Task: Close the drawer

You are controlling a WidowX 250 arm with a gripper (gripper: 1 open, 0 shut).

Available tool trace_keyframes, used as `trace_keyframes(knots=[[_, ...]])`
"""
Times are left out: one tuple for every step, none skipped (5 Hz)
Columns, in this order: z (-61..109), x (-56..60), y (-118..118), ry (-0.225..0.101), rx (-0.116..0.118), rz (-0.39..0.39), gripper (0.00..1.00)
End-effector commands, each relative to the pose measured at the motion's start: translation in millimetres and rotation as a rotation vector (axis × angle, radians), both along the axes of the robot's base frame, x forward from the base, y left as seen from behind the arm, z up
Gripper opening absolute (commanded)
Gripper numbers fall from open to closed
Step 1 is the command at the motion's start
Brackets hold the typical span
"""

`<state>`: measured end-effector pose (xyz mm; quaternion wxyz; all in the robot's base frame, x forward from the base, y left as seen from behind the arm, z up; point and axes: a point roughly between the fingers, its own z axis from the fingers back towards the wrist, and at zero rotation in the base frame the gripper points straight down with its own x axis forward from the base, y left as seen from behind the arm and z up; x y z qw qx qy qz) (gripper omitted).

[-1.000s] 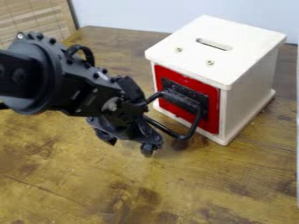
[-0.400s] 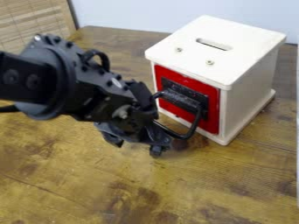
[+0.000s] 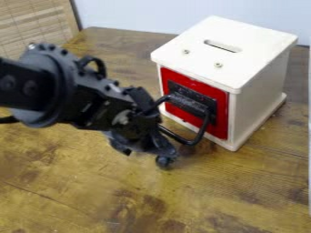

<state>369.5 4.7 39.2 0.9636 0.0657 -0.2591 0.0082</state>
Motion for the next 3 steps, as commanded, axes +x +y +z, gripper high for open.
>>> trace_keyframes(knots=[[25.9,5.7,-0.1,-0.064,-0.010,0.043,1.00],[31.3,9.3,0.1,-0.066,-0.016,0.084,1.00],[37.8,9.9,-0.1,-0.071,-0.020,0.059,1.00]])
